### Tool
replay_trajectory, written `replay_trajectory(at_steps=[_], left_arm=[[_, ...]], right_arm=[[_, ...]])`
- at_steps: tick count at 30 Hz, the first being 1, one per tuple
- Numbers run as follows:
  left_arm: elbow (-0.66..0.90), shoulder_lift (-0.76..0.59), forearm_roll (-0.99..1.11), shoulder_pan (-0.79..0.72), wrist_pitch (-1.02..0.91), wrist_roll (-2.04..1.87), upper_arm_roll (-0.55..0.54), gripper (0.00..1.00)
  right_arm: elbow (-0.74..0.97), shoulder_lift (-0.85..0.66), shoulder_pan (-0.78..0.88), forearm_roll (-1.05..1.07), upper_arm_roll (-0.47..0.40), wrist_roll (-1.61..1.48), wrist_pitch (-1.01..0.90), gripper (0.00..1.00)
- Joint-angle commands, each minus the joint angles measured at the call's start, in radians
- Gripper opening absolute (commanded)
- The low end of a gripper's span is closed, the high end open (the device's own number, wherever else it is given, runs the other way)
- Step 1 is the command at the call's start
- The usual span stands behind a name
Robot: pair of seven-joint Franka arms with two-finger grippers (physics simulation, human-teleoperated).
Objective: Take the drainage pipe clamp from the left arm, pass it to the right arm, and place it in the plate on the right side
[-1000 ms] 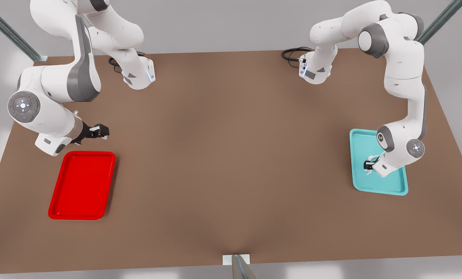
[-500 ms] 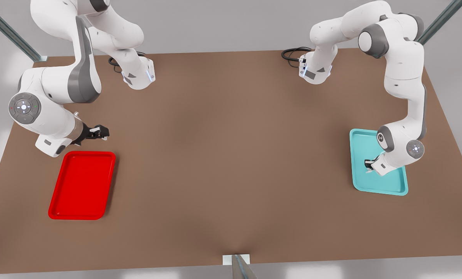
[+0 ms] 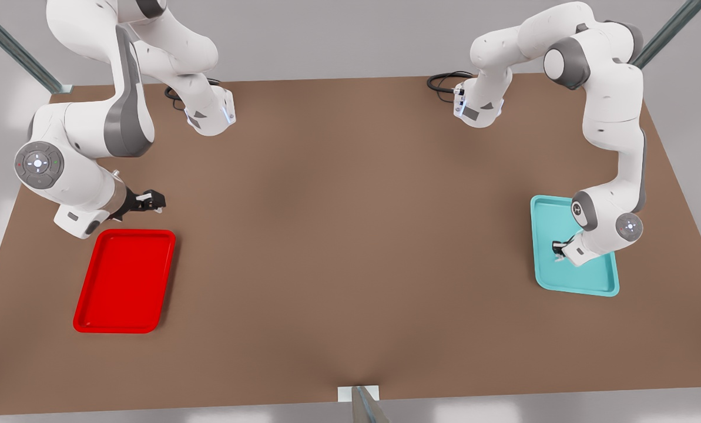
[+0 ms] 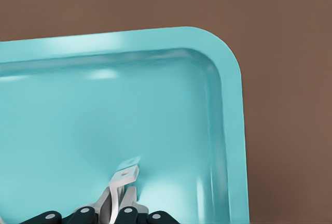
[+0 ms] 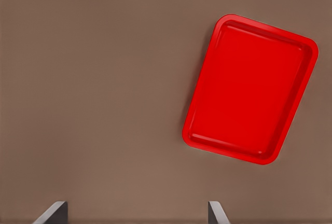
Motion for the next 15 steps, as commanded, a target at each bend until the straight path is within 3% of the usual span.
replay_trajectory(at_steps=[1, 4, 5, 12, 15], left_arm=[[0.001, 0.0, 0.0, 0.0, 0.001, 0.015, 0.0, 0.31], [0.001, 0.002, 0.0, 0.0, 0.001, 0.014, 0.0, 0.3], [0.001, 0.002, 0.0, 0.0, 0.0, 0.011, 0.0, 0.21], [0.007, -0.087, 0.0, -0.008, -0.186, -0.087, -0.001, 0.21], [0.007, -0.178, 0.0, -0.109, -0.286, -0.345, -0.006, 0.21]], right_arm=[[0.0, -0.001, 0.0, 0.0, 0.0, -0.001, -0.001, 1.0], [0.0, 0.0, 0.0, 0.0, 0.0, -0.001, 0.0, 1.0], [0.0, 0.005, 0.0, -0.001, 0.0, -0.001, 0.0, 1.0], [0.002, 0.005, 0.0, -0.001, 0.0, -0.001, 0.0, 1.0], [0.002, 0.005, 0.0, -0.001, 0.0, -0.001, -0.001, 1.0]])
